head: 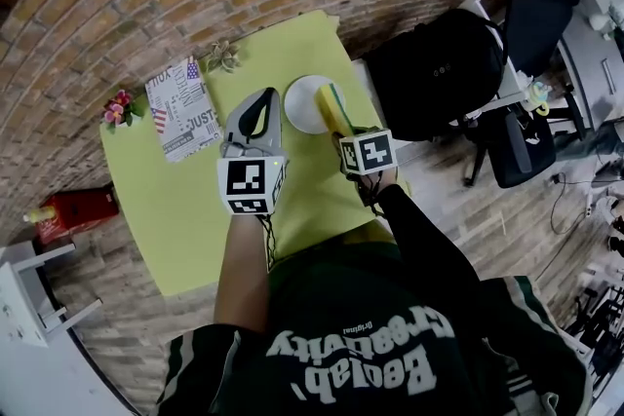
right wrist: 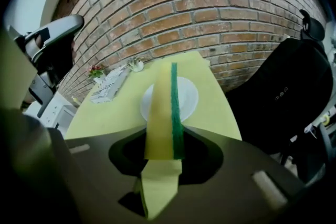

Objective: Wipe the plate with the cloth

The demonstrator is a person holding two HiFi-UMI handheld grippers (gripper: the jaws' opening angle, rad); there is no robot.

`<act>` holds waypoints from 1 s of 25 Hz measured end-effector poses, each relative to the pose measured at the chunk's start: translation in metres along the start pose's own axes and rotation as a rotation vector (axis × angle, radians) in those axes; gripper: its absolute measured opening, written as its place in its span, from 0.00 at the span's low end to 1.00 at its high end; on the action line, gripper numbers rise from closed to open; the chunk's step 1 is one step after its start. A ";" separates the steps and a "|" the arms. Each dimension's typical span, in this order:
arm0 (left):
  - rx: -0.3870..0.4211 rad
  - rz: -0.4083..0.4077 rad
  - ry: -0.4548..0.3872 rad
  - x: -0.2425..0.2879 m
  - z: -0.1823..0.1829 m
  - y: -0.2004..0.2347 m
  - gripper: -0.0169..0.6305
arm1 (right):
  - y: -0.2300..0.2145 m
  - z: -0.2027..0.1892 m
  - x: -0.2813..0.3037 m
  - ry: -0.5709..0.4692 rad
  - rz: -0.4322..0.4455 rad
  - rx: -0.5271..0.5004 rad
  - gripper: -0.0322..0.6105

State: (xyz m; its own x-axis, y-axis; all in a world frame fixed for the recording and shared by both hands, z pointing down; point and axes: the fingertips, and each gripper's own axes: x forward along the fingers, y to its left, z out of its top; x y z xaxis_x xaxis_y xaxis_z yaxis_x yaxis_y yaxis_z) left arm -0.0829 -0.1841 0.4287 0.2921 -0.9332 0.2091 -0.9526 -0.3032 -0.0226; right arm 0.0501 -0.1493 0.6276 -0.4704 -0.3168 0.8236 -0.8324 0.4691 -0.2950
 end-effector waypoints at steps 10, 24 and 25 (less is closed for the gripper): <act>0.001 0.046 0.012 -0.019 -0.006 0.017 0.03 | 0.067 -0.013 0.022 0.089 0.116 -0.115 0.26; -0.003 0.031 0.015 -0.012 -0.009 0.014 0.03 | 0.034 -0.023 0.020 0.125 0.032 -0.037 0.26; -0.002 0.025 0.014 -0.010 -0.009 0.012 0.03 | 0.028 -0.023 0.017 0.122 0.020 -0.028 0.26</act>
State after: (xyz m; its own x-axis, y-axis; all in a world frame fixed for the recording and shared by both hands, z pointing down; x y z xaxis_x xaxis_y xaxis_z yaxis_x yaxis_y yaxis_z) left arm -0.0981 -0.1766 0.4351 0.2674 -0.9377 0.2220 -0.9597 -0.2798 -0.0260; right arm 0.0254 -0.1222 0.6447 -0.4460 -0.2052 0.8712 -0.8142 0.4973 -0.2997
